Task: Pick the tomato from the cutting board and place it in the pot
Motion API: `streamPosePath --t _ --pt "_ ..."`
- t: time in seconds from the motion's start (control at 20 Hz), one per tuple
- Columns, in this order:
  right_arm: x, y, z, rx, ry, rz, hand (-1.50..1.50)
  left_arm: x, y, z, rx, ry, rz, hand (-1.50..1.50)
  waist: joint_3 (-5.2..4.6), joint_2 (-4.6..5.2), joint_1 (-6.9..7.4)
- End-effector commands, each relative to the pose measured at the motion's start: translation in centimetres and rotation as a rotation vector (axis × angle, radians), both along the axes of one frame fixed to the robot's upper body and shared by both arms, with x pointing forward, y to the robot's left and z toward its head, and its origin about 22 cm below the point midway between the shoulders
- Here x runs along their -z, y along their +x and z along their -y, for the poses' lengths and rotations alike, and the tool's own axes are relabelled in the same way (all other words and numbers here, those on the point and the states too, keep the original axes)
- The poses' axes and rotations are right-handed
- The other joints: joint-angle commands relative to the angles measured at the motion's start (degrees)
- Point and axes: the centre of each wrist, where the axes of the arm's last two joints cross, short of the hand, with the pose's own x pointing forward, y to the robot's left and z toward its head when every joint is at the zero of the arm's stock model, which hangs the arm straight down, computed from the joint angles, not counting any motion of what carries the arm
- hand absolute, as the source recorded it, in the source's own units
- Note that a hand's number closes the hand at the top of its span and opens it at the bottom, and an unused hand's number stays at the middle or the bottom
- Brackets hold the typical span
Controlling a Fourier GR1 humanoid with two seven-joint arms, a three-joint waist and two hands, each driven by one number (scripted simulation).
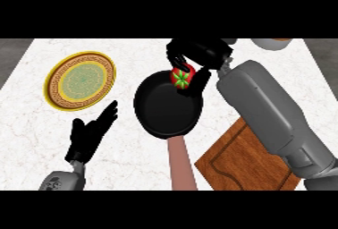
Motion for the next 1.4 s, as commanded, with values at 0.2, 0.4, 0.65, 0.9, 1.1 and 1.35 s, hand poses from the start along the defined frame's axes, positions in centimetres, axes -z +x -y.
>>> streamPosePath --t 0.2,0.4,0.65,0.9,1.1,1.35 --pt "2.1 -1.4 -6.7 0.07 -0.336 0.128 1.5 0.5 -1.1 -1.7 0.016 0.021 0.002 0.0 -0.03 0.14 0.57" --pt "5.9 -2.1 -8.5 0.137 -0.569 -0.037 1.5 -0.9 0.9 -0.7 0.015 0.013 0.013 0.0 -0.06 0.15 0.18" --pt "6.8 -2.7 -9.2 0.147 -0.609 -0.117 -1.5 -0.6 0.1 -1.9 0.003 -0.001 -0.004 0.0 0.02 0.08 0.16" --pt "6.1 -2.5 -7.9 0.098 -0.145 -0.253 -1.5 0.2 0.1 0.7 0.033 -0.012 0.007 0.0 0.06 0.48 2.28" --pt "4.9 -2.1 -6.2 0.106 0.217 -0.34 -1.5 -0.3 1.2 0.9 0.037 -0.005 0.001 0.0 0.12 0.43 1.03" --pt "1.6 -0.5 -5.0 0.244 0.519 -0.384 -1.5 -0.8 0.7 0.0 0.035 0.0 0.004 0.0 0.08 0.16 1.21"
